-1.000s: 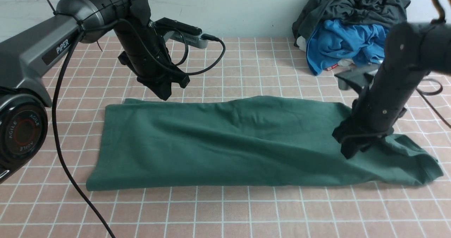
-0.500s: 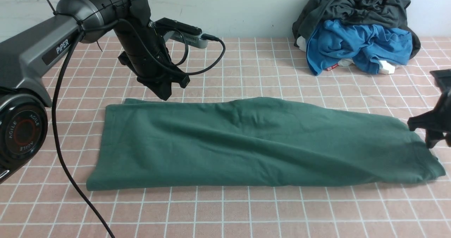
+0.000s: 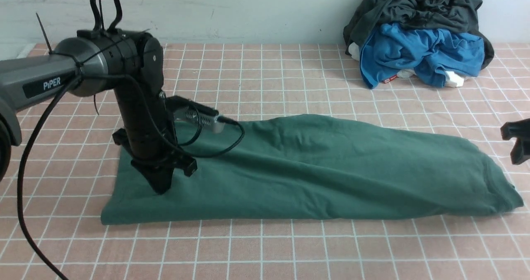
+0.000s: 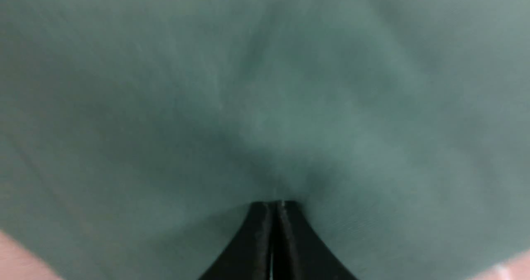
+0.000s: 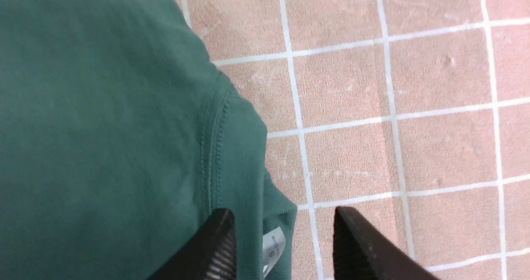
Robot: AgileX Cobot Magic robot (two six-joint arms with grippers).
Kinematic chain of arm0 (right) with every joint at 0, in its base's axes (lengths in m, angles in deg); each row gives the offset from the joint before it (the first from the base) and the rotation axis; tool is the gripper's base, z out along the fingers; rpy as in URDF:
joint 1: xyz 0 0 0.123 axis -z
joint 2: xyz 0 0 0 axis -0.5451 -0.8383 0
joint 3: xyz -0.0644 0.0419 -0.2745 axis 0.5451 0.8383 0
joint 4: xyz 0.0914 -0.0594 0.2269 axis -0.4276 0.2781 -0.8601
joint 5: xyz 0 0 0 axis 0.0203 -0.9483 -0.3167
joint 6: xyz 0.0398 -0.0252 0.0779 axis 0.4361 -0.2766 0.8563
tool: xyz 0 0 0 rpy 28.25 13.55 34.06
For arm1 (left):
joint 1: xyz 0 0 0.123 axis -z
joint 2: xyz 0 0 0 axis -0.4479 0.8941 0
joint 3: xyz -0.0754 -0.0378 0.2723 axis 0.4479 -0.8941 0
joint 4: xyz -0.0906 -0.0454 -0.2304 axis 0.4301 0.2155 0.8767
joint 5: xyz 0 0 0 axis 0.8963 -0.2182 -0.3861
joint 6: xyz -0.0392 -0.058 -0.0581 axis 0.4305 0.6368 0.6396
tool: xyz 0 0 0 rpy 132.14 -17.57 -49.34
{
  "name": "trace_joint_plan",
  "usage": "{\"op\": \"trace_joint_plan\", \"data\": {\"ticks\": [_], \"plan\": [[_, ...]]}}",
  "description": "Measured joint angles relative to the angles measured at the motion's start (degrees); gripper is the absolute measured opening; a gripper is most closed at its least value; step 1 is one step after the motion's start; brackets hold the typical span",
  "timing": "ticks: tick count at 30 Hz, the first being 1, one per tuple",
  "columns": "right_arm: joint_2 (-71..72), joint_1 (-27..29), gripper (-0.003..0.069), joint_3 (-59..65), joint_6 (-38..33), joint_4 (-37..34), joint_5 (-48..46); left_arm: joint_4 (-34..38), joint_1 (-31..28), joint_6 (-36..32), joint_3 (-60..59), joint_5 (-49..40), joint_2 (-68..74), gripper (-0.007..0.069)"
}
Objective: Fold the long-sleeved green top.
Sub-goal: Use the right arm to clamp the right edge of the fabric, then use the right arm to drag the right edge of the fabric to the left and folds it over the left edge
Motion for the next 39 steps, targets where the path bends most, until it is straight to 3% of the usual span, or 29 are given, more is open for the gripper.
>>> {"op": "trace_joint_plan", "data": {"ticks": [9, 15, 19, 24, 27, 28, 29, 31, 39], "plan": [[-7.9, 0.2, 0.0552, 0.9, 1.4, -0.2, 2.2, 1.1, -2.2, 0.0, -3.9, 4.0, -1.0, -0.0003], [-8.8, -1.5, 0.0561, 0.8, 0.6, -0.9, 3.2, 2.0, -2.7, 0.0, -4.0, 4.2, -1.0, -0.0003], [-8.8, -3.6, 0.0521, 0.8, 0.4, -1.0, 3.3, 2.0, -2.7, 0.0, -4.0, 4.2, -1.0, -0.0003], [-8.8, -4.3, 0.0388, 0.8, 0.2, -1.5, 3.3, 2.1, -2.8, 0.0, -4.0, 4.2, -1.0, -0.0003], [-8.0, -4.4, 0.0238, 0.8, -0.1, -0.8, 2.7, 1.8, -2.8, 0.0, -4.2, 4.2, -1.7, -0.0003], [-7.9, -4.4, 0.0228, 0.8, -0.1, -0.6, 2.6, 1.8, -2.8, 0.0, -4.2, 4.3, -1.8, -0.0003], [-6.5, -4.4, 0.0148, 0.8, -0.2, 0.6, 2.1, 1.0, -2.9, 0.0, -4.5, 4.3, -3.2, -0.0003], [-3.7, -4.4, 0.0058, 0.8, -0.2, 2.5, 1.5, 0.4, -3.0, 0.0, -4.7, 4.3, -6.0, -0.0003], [9.9, -4.2, 0.0027, -1.7, 4.0, 13.1, -2.7, -0.2, -3.1, 0.0, -4.7, 2.6, -25.0, -0.0003]]}}
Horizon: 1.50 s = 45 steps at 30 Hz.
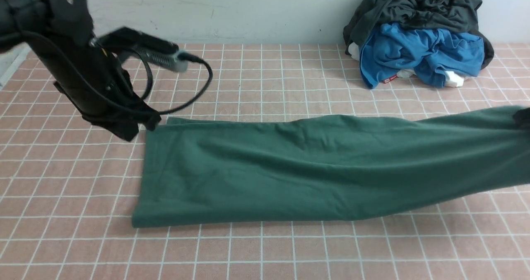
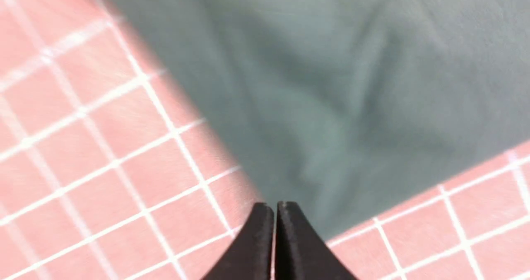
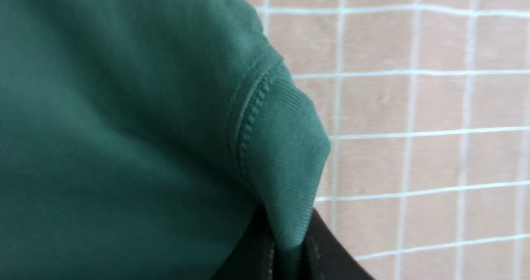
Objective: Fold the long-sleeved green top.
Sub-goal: Use the right arm to drag the right edge of the fabric to the left and folds it over the left edge
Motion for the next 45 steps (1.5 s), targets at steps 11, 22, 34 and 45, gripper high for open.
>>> {"op": "trace_joint_plan", "data": {"ticks": [11, 22, 34, 45], "plan": [[7.1, -16.2, 0.0026, -21.0, -5.0, -8.7, -7.5, -0.4, 0.0, 0.0, 0.0, -1.7, -18.1, -0.0003], [-8.0, -42.2, 0.0026, -30.7, -4.2, -14.2, -3.1, -4.0, 0.0, 1.3, 0.0, -3.9, -30.2, -0.0003], [-25.9, -49.5, 0.0028, -30.7, -4.2, -25.1, 12.7, -7.4, 0.6, 4.6, 0.0, -4.9, -32.8, -0.0003], [-28.0, -49.5, 0.0358, -30.7, -5.9, -29.6, 14.7, -8.6, 4.2, 4.6, -0.2, -5.0, -32.8, -0.0003]]}}
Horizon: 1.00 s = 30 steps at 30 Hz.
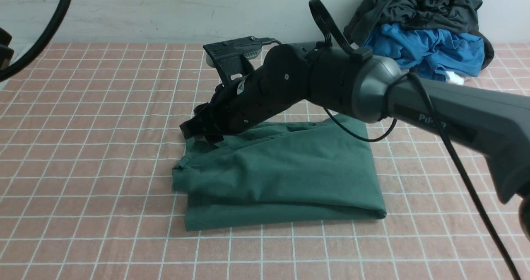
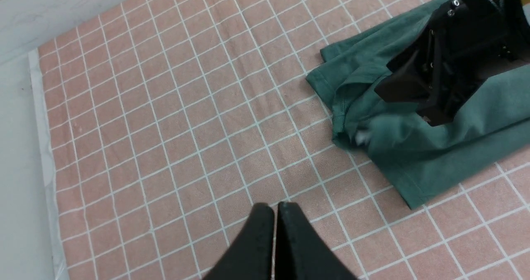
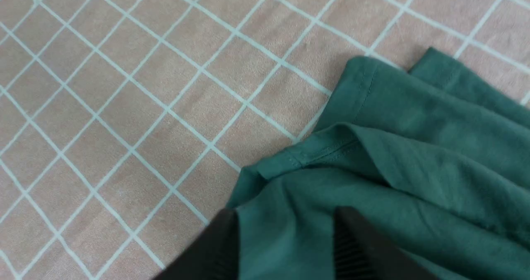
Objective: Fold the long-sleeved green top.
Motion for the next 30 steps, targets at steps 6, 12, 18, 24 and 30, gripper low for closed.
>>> {"op": "trace_joint_plan", "data": {"ticks": [6, 12, 18, 24, 30], "plan": [[1.9, 0.0, 0.0501, -0.4, -1.6, 8.6, -1.6, 0.0, 0.0, 0.0, 0.0, 0.0, 0.0, -0.0003], [-1.6, 0.0, 0.051, -0.5, 1.1, 14.9, -7.8, 0.0, 0.0, 0.1, -1.9, 0.9, 0.0, -0.0003], [-1.1, 0.0, 0.0481, -0.4, 2.1, 20.3, -10.4, 0.0, 0.0, 1.5, -7.1, 6.8, -0.4, -0.0003], [9.6, 0.0, 0.0336, -0.4, 4.2, 30.4, -18.3, 0.0, 0.0, 2.7, -15.1, 12.1, -8.4, -0.0003], [21.6, 0.0, 0.0185, -0.4, 5.6, 33.3, -26.8, 0.0, 0.0, 3.5, -24.0, 16.1, -20.6, -0.0003]]}}
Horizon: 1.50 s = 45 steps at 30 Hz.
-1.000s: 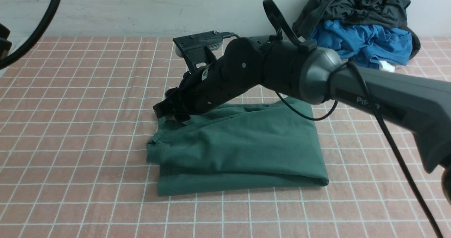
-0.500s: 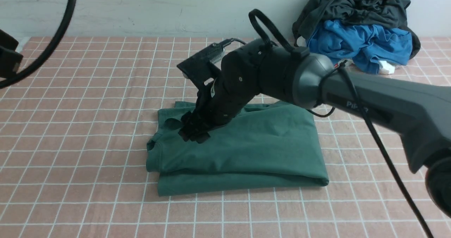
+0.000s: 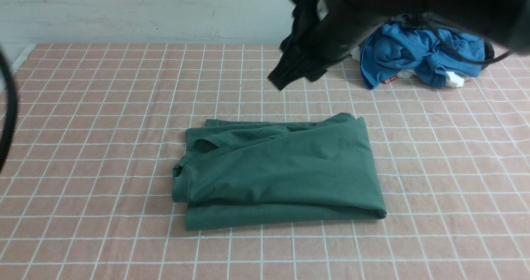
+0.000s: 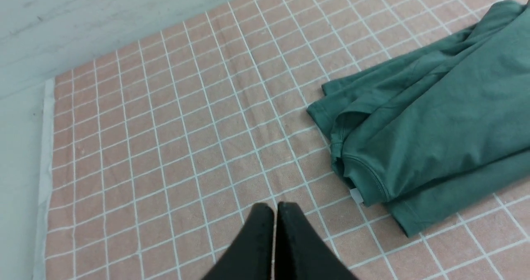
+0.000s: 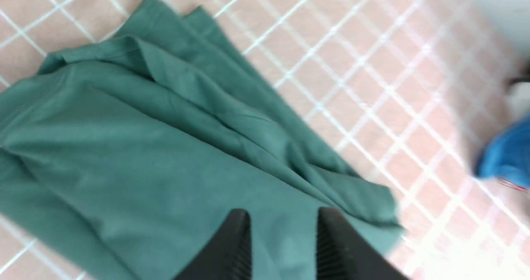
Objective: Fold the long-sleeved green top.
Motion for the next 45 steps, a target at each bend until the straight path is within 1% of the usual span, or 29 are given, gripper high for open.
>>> {"op": "trace_joint_plan", "data": {"ticks": [4, 6, 11, 14, 17, 20, 25, 29, 34, 45], "plan": [[9.7, 0.0, 0.0092, 1.8, 0.1, -1.6, -1.2, 0.0, 0.0, 2.7, -8.9, 0.4, -12.3, -0.0003], [13.9, 0.0, 0.0068, 4.6, 0.1, -2.5, -0.4, 0.0, 0.0, 4.0, -12.6, 0.6, -17.3, -0.0003], [25.8, 0.0, 0.0046, 17.6, 0.1, -4.4, 5.9, 0.0, 0.0, 7.1, -22.1, 2.7, -29.7, -0.0003], [33.3, 0.0, 0.0045, 25.7, 0.1, -5.7, 10.5, 0.0, 0.0, 8.5, -26.6, 6.1, -35.8, -0.0003], [40.6, 0.0, 0.0045, 33.8, 0.1, -6.3, 17.2, -0.5, 0.0, 9.0, -30.9, 9.8, -40.5, -0.0003], [49.4, 0.0, 0.0045, 41.5, 0.1, -6.3, 24.6, -1.0, 0.0, 9.3, -34.5, 11.8, -41.5, -0.0003], [59.6, 0.0, 0.0045, 49.1, 0.1, -5.9, 30.8, -1.0, 0.0, 9.3, -37.8, 11.8, -41.5, -0.0003], [64.7, 0.0, 0.0045, 51.8, 0.1, -4.6, 31.5, -1.1, 0.0, 9.3, -38.4, 12.4, -41.5, -0.0003], [67.5, 0.0, 0.0045, 52.2, 0.1, -4.5, 31.0, -1.1, 0.0, 9.3, -38.4, 12.7, -41.6, -0.0003], [67.7, 0.0, 0.0045, 52.5, 0.1, -4.3, 28.1, -1.1, 0.0, 9.3, -38.4, 12.7, -41.6, -0.0003]]}}
